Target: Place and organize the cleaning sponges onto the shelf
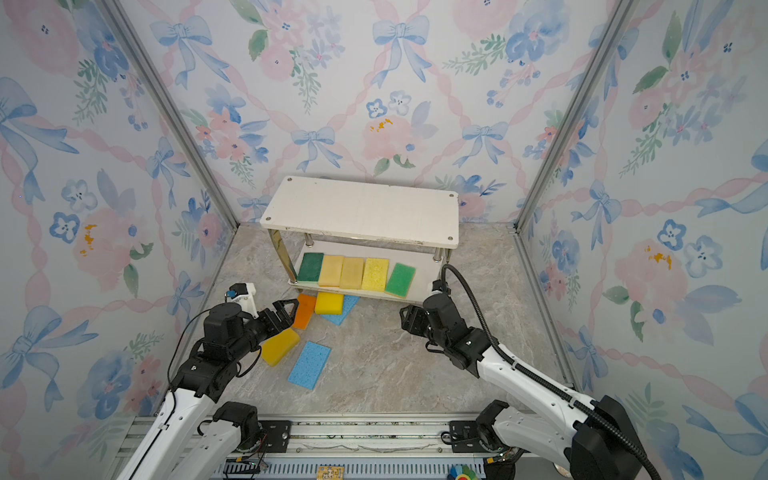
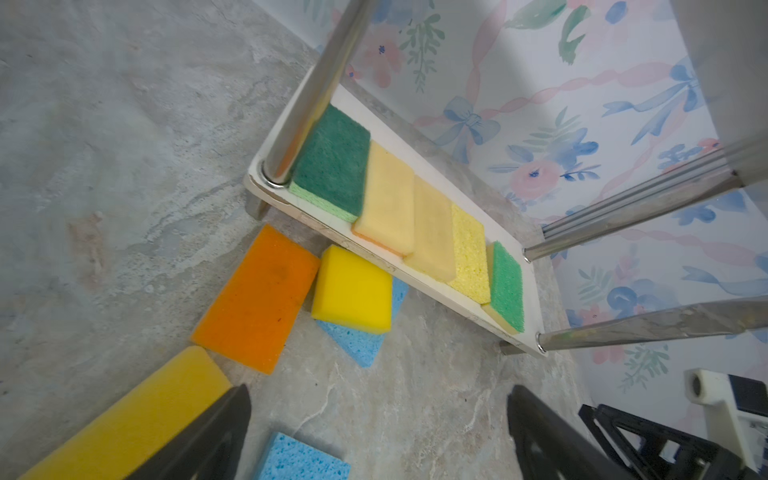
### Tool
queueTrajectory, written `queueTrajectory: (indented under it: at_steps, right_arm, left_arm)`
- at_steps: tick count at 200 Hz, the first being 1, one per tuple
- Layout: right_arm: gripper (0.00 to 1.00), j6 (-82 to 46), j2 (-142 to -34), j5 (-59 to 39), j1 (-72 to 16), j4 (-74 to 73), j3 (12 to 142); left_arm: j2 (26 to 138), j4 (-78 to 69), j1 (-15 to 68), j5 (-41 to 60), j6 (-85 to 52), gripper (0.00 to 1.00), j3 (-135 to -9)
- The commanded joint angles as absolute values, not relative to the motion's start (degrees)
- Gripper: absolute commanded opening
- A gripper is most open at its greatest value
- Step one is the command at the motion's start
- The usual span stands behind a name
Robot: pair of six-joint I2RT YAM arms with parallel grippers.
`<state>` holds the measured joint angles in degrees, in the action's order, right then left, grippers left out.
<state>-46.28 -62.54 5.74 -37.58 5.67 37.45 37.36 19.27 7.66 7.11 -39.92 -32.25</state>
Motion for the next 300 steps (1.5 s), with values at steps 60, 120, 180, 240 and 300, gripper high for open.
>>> queueTrajectory:
  at_steps: [60,120,180,240,300]
  right_arm:
    - [0.67,-47.47,-71.11,2.22,-33.84,-5.35,41.61]
    - [0.68,-48.43,-74.77,0.85,-32.17,-7.23,42.70]
    - [0.68,-48.82,-74.41,0.62,-30.90,-7.04,42.41]
    - [0.68,-48.78,-71.43,1.14,-29.04,-5.45,40.92]
    - [0.68,-50.45,-70.67,3.82,-27.63,-5.60,38.75]
  left_arm:
    - [67.82,4.44,-15.74,14.04,-40.25,0.98,-44.00]
    - [91.74,-2.24,-11.51,19.87,-44.14,0.98,-60.77]
    - [99.85,-2.20,-8.67,21.33,-43.83,0.98,-66.78]
    - [98.56,-2.20,-2.55,20.04,-42.80,0.98,-64.51]
    - [96.50,-2.47,-1.21,19.96,-42.24,0.98,-61.32]
